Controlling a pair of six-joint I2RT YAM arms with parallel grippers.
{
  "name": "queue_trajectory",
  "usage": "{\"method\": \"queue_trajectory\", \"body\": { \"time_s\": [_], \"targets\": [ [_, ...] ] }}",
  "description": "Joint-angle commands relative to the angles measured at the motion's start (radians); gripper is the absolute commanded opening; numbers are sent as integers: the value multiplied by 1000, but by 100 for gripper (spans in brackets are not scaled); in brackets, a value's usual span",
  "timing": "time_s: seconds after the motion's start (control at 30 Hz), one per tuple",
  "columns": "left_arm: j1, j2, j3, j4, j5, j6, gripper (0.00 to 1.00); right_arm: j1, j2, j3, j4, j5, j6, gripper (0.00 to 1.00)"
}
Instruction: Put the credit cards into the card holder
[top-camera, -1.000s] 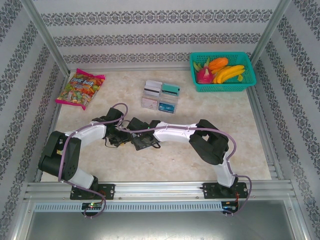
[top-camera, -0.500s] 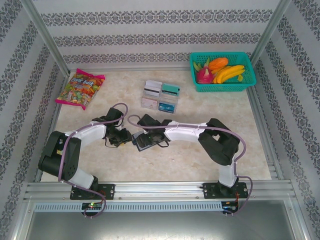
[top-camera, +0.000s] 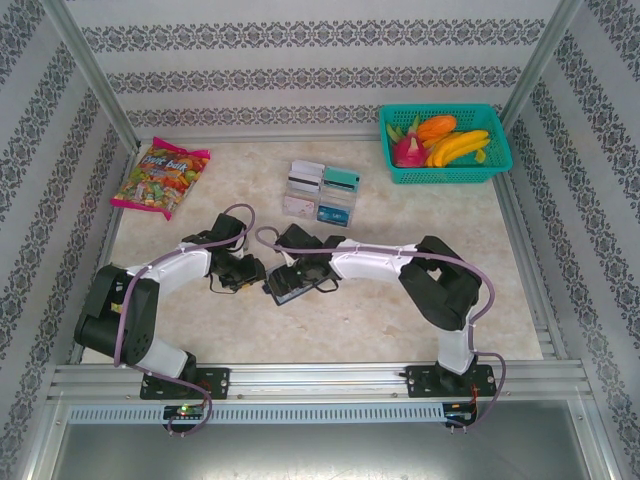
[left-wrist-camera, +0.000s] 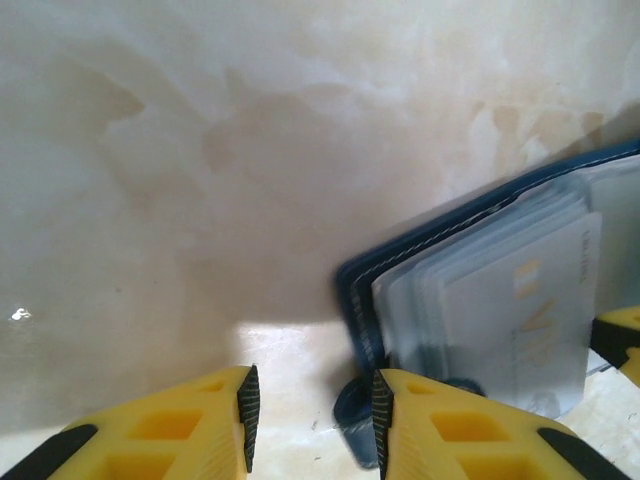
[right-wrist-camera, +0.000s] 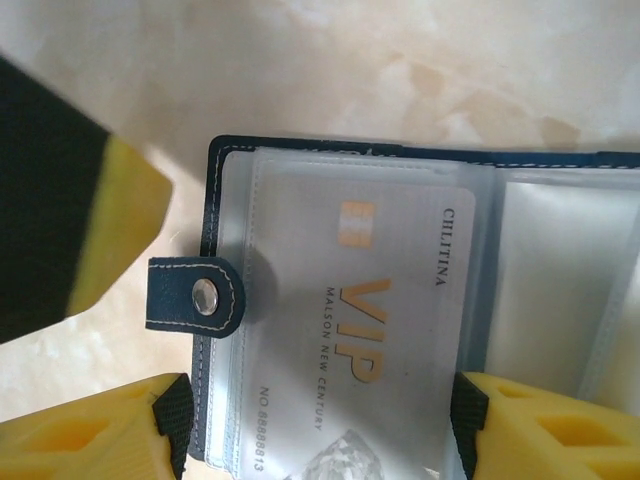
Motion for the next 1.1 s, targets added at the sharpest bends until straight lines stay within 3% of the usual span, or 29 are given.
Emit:
{"method": "queue_trajectory", "body": {
  "time_s": [0.0,0.77,1.07],
  "targets": [
    [15,-9,18,16,14,-9,38,20,34,33,-84,80,-45,71],
    [14,2,16,15,3,-8,39,60,113,32,-106,175,-53,72],
    [14,-2,20,7,0,-5,39,57,93,32,-73,103,-53,58]
  ]
}}
